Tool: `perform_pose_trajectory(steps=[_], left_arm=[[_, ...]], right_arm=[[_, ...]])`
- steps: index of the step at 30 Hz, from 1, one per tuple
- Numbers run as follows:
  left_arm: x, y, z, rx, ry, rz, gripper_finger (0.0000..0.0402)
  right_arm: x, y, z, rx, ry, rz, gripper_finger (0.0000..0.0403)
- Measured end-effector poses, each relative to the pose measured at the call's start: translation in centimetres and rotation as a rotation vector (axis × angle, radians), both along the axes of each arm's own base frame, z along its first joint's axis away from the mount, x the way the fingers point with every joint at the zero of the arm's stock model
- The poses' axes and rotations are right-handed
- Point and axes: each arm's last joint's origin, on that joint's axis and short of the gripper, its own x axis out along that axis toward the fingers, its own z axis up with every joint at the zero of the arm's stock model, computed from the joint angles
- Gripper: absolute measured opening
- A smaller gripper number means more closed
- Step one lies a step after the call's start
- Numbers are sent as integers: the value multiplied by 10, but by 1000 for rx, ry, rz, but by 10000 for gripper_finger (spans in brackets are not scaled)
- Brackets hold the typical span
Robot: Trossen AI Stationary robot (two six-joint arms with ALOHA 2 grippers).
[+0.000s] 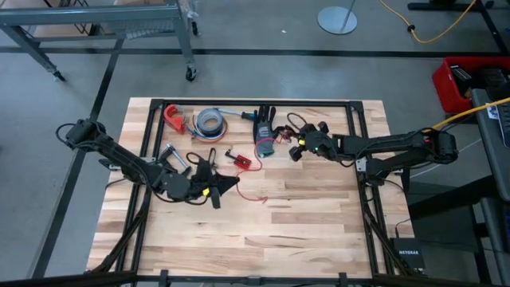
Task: Coil cords
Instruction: Uncoil the orange wire from the black spool
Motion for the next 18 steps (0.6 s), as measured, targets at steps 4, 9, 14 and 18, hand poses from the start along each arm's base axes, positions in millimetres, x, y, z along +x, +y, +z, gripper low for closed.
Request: perform_pose_trajectory(steps=[4,9,14,18], left_arm=[[-1,-11,-6,-2,18,-36,0],[0,-24,-18,-4,53,-73,0],[0,-35,-30,2,91,-121,0],[1,-44,-39,-18,114,-142,0]], right_arm=[[-1,-13,3,14,-64,-77,0],[-4,-28,5,28,-97,-118,0],[-9,-39,4,43,-101,-151,0],[-13,-48,4,56,-106,-174,0]])
